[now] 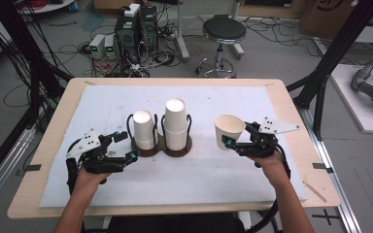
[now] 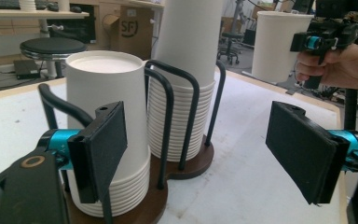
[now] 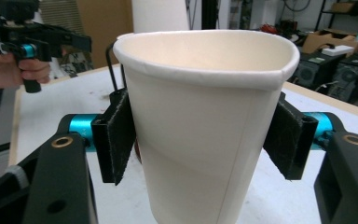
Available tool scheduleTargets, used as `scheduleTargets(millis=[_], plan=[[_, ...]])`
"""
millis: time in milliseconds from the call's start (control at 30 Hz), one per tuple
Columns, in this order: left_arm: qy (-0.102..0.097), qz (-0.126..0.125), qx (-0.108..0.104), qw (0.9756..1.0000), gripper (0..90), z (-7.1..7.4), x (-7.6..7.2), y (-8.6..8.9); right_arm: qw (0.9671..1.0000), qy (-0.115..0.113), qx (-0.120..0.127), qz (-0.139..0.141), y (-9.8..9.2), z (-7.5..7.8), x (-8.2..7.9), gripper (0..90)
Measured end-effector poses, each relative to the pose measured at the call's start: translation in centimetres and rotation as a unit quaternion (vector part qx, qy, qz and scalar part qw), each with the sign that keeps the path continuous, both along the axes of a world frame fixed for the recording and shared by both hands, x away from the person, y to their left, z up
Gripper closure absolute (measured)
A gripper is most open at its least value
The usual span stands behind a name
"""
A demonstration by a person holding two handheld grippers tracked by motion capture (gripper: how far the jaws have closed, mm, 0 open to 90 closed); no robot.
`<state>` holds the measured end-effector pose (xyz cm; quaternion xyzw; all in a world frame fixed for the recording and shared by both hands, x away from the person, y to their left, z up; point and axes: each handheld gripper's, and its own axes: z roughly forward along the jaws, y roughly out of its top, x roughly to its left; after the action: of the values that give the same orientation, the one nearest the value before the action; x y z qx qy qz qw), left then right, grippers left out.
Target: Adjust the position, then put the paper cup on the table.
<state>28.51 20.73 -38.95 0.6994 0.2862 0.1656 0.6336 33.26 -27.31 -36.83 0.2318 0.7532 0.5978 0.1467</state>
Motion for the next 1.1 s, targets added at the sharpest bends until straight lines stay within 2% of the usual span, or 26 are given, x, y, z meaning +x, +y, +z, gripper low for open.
scheduleTargets(millis=[267,567,767,1100], plan=[[-0.004,0.014,-0.005,0.9999,20.5,-0.2,-0.3,0.9,0.9993,-0.005,-0.008,-0.037,-1.4,-0.3,0.0,33.1],[-0.004,0.029,-0.004,0.9996,20.4,-0.7,-0.1,1.8,0.9965,-0.013,-0.018,-0.081,-2.8,-0.5,0.5,33.1],[-0.012,0.033,0.007,0.9994,20.5,-1.0,0.0,1.9,0.9925,-0.016,-0.021,-0.119,-3.3,-1.0,1.1,33.1],[-0.016,0.025,0.012,0.9995,20.5,-1.2,0.2,1.5,0.9855,0.004,-0.033,-0.166,-3.7,-2.1,3.1,33.0]])
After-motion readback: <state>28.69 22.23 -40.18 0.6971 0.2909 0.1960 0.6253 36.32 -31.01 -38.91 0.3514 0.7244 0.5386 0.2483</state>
